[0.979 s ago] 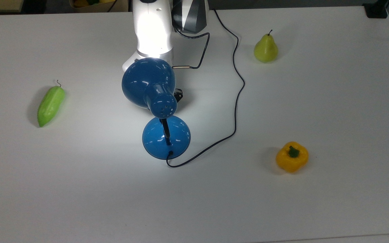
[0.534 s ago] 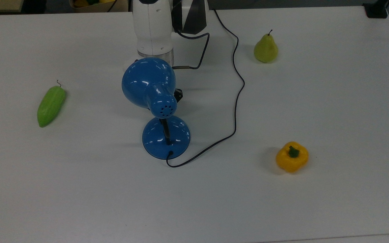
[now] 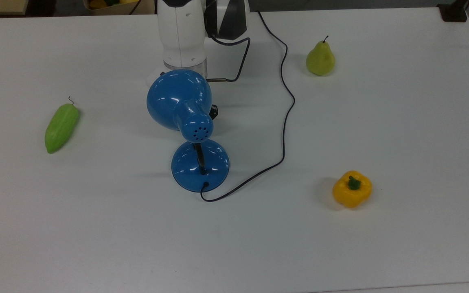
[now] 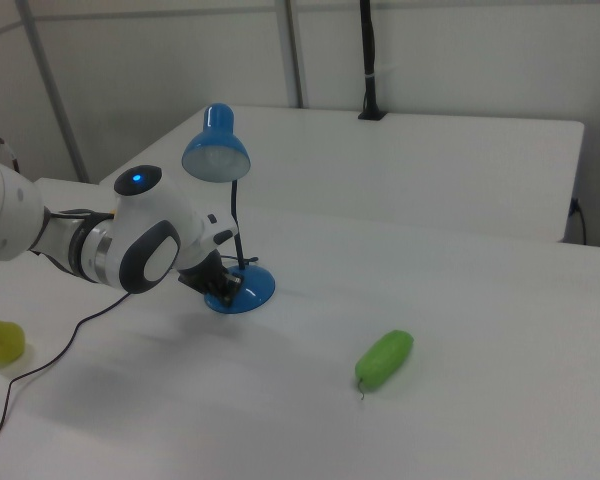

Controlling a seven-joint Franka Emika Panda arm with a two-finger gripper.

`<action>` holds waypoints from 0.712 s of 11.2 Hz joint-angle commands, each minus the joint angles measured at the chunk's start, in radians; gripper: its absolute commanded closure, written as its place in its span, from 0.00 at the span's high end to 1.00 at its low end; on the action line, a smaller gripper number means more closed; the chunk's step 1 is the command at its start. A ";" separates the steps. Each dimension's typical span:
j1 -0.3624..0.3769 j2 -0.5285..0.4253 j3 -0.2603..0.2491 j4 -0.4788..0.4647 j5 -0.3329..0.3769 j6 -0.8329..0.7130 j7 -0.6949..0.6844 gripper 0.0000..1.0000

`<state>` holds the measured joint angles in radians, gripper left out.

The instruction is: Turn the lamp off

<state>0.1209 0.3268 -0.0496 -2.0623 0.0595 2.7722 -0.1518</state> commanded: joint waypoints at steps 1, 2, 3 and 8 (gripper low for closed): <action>-0.001 -0.102 -0.001 -0.030 -0.026 -0.185 0.021 0.00; 0.002 -0.136 -0.001 -0.026 -0.027 -0.265 0.021 0.00; 0.003 -0.171 -0.001 -0.024 -0.027 -0.358 0.021 0.02; 0.003 -0.316 -0.003 0.060 -0.029 -0.782 0.186 1.00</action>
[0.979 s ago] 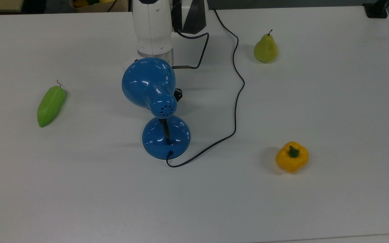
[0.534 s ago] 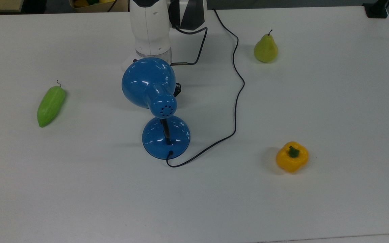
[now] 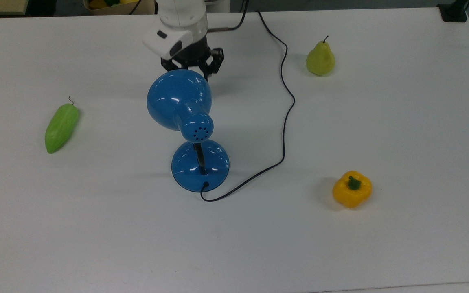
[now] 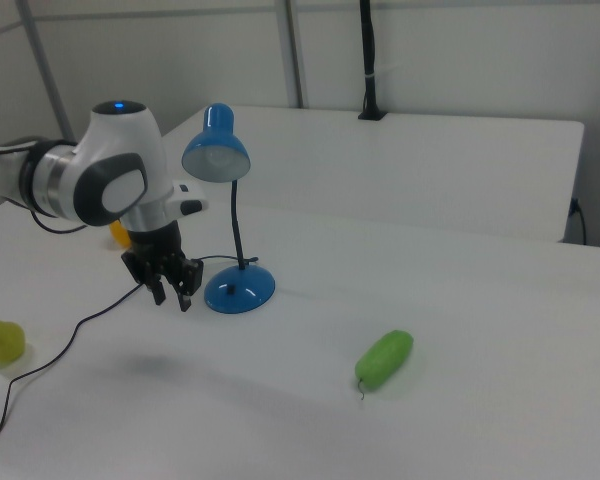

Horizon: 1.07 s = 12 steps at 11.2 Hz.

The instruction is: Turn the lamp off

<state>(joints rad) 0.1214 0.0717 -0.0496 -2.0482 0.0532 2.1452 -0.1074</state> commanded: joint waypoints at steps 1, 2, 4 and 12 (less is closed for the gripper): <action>-0.002 -0.061 -0.004 0.121 -0.023 -0.257 0.234 1.00; -0.003 -0.061 -0.009 0.175 -0.044 -0.346 0.283 1.00; -0.009 -0.081 -0.012 0.247 -0.069 -0.485 0.308 1.00; -0.005 -0.107 -0.013 0.467 0.005 -0.544 0.390 1.00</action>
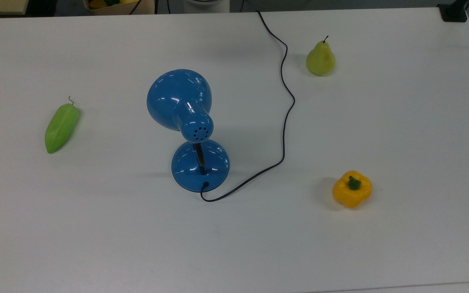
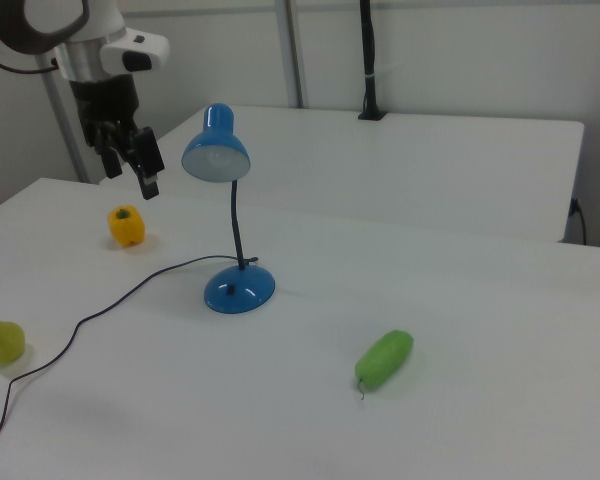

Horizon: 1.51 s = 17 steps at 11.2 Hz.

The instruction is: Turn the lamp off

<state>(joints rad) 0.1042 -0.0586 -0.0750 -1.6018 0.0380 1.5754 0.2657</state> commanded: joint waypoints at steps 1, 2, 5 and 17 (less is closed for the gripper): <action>0.011 0.023 0.021 0.001 0.017 0.088 0.004 1.00; 0.003 0.023 0.047 -0.027 0.002 0.150 -0.031 1.00; -0.006 0.037 0.032 -0.050 0.016 0.218 -0.372 1.00; -0.015 0.023 0.024 -0.063 0.045 0.161 -0.438 1.00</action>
